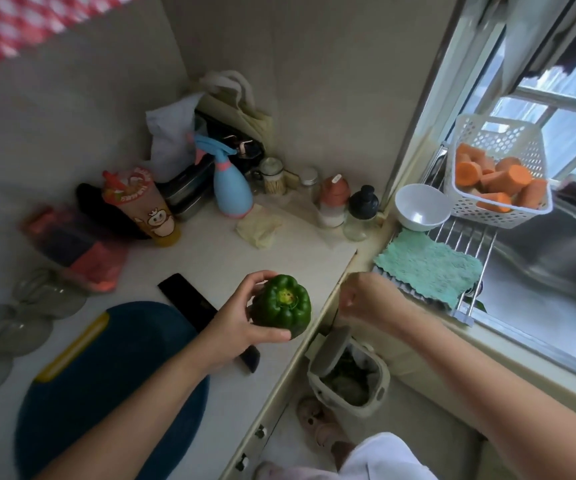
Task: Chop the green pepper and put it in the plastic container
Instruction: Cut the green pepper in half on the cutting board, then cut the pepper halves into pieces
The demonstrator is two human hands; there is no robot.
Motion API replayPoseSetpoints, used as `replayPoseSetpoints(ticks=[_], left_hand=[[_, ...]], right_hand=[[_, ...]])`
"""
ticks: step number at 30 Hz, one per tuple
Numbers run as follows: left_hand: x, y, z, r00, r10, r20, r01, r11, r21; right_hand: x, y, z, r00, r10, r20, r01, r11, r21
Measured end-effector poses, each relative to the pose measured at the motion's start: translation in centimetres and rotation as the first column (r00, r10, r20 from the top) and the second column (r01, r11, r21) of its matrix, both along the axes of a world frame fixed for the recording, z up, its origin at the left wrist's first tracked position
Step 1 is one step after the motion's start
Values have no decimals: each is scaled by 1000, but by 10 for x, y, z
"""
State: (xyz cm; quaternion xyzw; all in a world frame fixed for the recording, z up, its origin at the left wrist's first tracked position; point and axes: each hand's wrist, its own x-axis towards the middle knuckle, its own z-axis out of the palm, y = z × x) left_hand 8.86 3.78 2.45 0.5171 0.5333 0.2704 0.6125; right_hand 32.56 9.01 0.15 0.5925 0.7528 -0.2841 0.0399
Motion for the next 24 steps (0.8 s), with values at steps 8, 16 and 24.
replayPoseSetpoints(ticks=[8,16,24], left_hand=[[-63,-46,-17,910,397,-117,-396,918,33],[-121,-107,-55,654,696,-298,-696,707,124],[-144,-138,-74,650,702,-291,-718,693,68]], right_hand=[[-120,0,-3,950,285,-124,-281,958,51],[-196,-14,-53,960,277,41,-274,960,-61],[-210,0,-63,979,-46,-200,-27,936,-351]])
